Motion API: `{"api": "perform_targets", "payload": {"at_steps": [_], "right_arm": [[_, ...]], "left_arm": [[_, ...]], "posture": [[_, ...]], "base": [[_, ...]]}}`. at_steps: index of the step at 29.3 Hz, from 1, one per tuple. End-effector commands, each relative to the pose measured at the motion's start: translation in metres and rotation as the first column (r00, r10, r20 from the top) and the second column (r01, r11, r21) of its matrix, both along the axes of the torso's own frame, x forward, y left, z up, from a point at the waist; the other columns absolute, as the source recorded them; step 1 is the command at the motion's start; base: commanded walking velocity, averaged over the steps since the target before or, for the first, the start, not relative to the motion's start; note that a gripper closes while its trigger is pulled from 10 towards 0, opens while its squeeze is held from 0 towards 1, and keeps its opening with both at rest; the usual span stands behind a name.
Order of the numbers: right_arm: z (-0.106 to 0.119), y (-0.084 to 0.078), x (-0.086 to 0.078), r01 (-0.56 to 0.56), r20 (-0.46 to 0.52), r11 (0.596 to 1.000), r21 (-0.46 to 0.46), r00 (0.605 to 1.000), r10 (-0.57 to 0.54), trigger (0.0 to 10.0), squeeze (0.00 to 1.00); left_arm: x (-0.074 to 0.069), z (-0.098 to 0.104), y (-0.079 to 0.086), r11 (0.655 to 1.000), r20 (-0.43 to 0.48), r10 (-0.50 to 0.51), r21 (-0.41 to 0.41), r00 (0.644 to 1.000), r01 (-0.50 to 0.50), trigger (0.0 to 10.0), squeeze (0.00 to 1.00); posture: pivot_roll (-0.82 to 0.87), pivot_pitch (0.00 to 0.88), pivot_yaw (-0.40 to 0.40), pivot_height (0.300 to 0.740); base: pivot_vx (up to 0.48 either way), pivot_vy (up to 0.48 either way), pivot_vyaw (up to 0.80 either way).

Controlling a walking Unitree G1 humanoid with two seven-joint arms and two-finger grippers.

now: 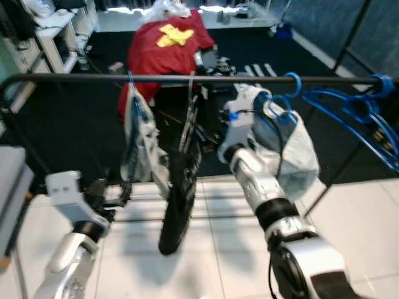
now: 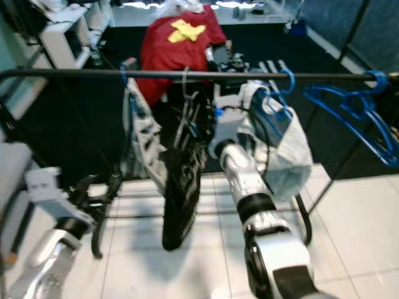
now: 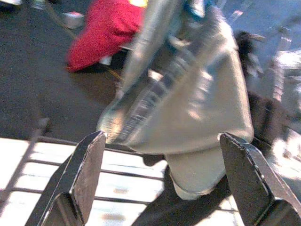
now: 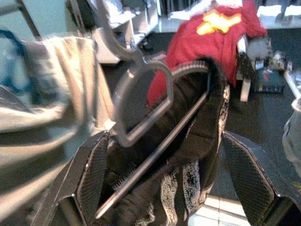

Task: Hang hanger

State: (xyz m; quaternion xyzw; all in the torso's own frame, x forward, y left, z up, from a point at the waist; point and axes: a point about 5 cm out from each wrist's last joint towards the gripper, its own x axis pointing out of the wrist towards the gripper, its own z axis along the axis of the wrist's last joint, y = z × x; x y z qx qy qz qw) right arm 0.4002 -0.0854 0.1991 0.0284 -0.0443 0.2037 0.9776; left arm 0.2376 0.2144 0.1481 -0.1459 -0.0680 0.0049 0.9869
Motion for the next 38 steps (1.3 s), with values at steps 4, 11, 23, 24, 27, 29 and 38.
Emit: {"api": "perform_targets", "payload": {"at_steps": [4, 11, 23, 24, 27, 29, 38], "right_arm": [[0.001, 0.001, 0.002, -0.025, -0.010, 0.999, 0.035, 1.000, 0.025, 10.0, 0.00], [0.012, 0.010, 0.001, -0.113, 0.035, 0.989, 0.091, 0.993, 0.110, 10.0, 0.00], [0.011, -0.006, -0.001, -0.164, 0.063, 0.984, 0.070, 0.985, 0.159, 10.0, 0.00], [0.006, -0.015, -0.003, -0.172, 0.060, 0.984, 0.055, 0.984, 0.168, 10.0, 0.00], [-0.003, -0.032, -0.007, -0.171, 0.048, 0.984, 0.040, 0.984, 0.169, 10.0, 0.00], [-0.008, -0.039, -0.009, -0.169, 0.040, 0.985, 0.029, 0.985, 0.168, 10.0, 0.00], [-0.032, -0.056, -0.026, -0.217, -0.008, 0.975, -0.055, 0.976, 0.216, 10.0, 0.00]], "left_arm": [[-0.010, 0.005, 0.005, 0.999, -0.001, 0.050, -0.011, 0.999, -0.050, 10.0, 0.00], [-0.012, 0.005, 0.006, 0.999, -0.007, 0.051, -0.005, 0.999, -0.051, 10.0, 0.00], [-0.005, 0.001, 0.005, 0.997, -0.026, 0.049, -0.052, 0.998, -0.050, 10.0, 0.00], [-0.003, -0.001, 0.006, 0.997, -0.031, 0.046, -0.064, 0.998, -0.048, 10.0, 0.00], [0.001, -0.003, 0.006, 0.996, -0.033, 0.043, -0.081, 0.999, -0.046, 10.0, 0.00], [0.003, -0.003, 0.006, 0.996, -0.035, 0.041, -0.084, 0.999, -0.044, 10.0, 0.00], [0.013, -0.010, 0.006, 0.995, -0.049, 0.021, -0.093, 0.999, -0.026, 10.0, 0.00]], "posture": [[0.07, 0.217, -0.042, 0.740], [0.06, 0.214, -0.043, 0.740], [0.03, 0.186, -0.043, 0.740], [0.01, 0.171, -0.040, 0.740], [0.00, 0.158, -0.033, 0.740], [0.00, 0.156, -0.032, 0.740], [-0.03, 0.125, -0.010, 0.740]], "base": [[0.472, 0.000, 0.00], [0.326, 0.000, 0.00], [0.000, 0.000, 0.00], [0.000, 0.000, 0.00], [0.000, 0.000, 0.00], [0.000, 0.000, 0.00], [0.000, 0.000, 0.00]]}}
